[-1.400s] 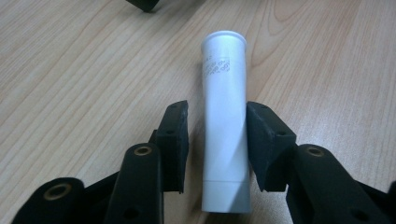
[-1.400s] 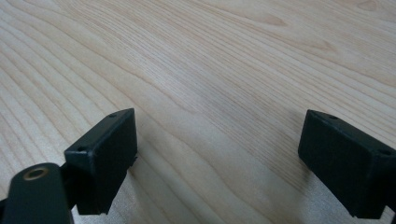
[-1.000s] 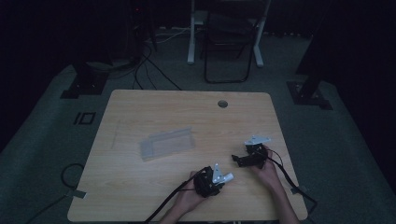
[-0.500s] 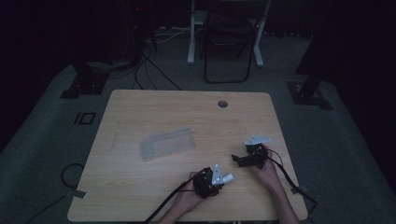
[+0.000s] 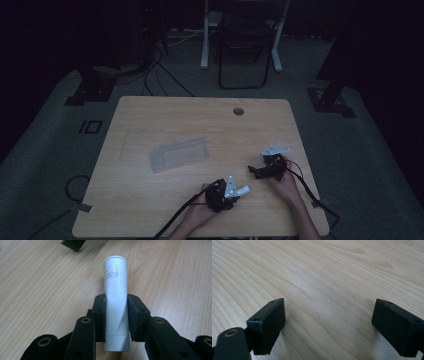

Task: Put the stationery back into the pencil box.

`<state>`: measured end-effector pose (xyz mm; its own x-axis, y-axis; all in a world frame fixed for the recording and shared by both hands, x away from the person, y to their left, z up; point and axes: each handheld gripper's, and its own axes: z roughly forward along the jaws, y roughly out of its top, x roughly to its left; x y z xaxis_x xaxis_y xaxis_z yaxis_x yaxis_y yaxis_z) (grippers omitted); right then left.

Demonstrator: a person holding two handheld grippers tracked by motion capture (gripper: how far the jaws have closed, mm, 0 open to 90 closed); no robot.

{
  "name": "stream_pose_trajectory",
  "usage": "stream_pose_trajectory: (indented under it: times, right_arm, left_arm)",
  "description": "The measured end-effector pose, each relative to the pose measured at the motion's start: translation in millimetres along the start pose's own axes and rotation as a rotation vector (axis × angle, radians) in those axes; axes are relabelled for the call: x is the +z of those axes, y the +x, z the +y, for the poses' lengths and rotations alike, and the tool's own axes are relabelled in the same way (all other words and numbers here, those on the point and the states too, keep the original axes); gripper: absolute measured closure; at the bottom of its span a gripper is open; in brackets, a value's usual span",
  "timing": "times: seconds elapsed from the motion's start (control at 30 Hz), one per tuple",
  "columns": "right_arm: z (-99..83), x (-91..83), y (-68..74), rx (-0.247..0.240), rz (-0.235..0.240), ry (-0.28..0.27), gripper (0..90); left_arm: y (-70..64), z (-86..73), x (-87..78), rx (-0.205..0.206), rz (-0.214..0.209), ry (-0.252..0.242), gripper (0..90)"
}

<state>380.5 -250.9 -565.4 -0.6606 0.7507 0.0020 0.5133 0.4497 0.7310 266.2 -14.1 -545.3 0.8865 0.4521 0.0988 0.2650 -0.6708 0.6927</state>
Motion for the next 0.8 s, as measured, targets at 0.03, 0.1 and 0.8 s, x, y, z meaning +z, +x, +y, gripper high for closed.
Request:
stream_pose_trajectory:
  times: [0.03,0.1,0.8]
  right_arm:
    - [0.0,0.0,0.0,0.000,0.000,0.001,11.6]
    - [0.0,0.0,0.0,0.001,0.000,-0.001,11.6]
    - [0.0,0.0,0.1,0.001,0.000,-0.001,11.6]
  left_arm:
    - [0.8,0.1,-0.8,-0.001,0.000,-0.001,70.6]
    - [2.2,0.1,-1.8,-0.005,0.002,-0.007,70.6]
    - [13.4,0.1,-14.6,-0.003,0.019,-0.023,70.6]
